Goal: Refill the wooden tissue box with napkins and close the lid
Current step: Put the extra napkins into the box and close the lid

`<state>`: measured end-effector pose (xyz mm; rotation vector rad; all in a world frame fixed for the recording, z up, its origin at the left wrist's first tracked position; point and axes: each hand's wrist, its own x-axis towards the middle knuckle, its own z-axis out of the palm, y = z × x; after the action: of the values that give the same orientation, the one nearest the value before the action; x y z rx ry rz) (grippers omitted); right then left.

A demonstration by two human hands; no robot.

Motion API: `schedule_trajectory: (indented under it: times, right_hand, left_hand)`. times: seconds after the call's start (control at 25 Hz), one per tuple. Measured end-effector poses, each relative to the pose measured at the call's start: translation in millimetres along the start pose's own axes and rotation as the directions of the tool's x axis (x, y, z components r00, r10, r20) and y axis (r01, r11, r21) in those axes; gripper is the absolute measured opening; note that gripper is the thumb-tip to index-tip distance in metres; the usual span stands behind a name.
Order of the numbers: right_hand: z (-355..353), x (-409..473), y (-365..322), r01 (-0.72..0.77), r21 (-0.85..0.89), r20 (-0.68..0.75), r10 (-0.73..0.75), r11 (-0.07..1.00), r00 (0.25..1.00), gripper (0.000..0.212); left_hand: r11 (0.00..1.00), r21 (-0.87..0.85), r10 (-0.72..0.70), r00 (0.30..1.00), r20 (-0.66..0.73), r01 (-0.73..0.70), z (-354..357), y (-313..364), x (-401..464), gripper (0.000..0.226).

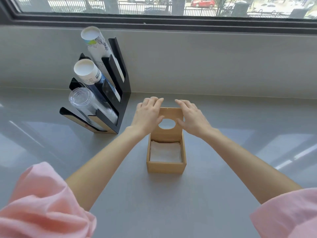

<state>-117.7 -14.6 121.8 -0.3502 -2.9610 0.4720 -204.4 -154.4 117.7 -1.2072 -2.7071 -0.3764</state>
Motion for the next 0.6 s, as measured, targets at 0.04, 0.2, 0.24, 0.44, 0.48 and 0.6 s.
schedule_trajectory:
  times: [0.04, 0.2, 0.24, 0.44, 0.48, 0.6]
  right_hand:
    - [3, 3, 1, -0.007, 0.001, 0.027, 0.007, 1.0, 1.0, 0.059]
    - [10, 10, 0, -0.054, 0.09, -0.033, 0.057, 0.995, 0.998, 0.042]
    - [10, 12, -1, -0.064, 0.107, -0.052, 0.069, 0.992, 0.996, 0.04]
    - [5, 14, 0, -0.069, 0.144, -0.061, 0.078, 0.987, 0.995, 0.033]
    - [5, 13, -1, -0.067, 0.151, -0.074, 0.078, 0.986, 0.994, 0.032]
    - [4, 10, -5, -0.057, 0.165, -0.112, 0.076, 0.985, 0.991, 0.028]
  left_hand:
    - [1.0, 0.013, -0.022, 0.998, 0.054, 0.021, 1, -1, 5, 0.057]
    - [0.998, -0.045, -0.05, 0.994, 0.101, 0.054, 4, -3, 14, 0.033]
    - [0.996, -0.065, -0.053, 0.995, 0.085, 0.059, 4, -4, 13, 0.027]
    - [0.99, -0.132, -0.032, 0.997, 0.063, 0.04, 0, -7, 8, 0.02]
    - [0.991, -0.129, -0.03, 0.998, 0.052, 0.037, -1, -7, 7, 0.02]
    - [0.992, -0.122, -0.044, 0.999, 0.005, 0.044, -4, -7, 6, 0.018]
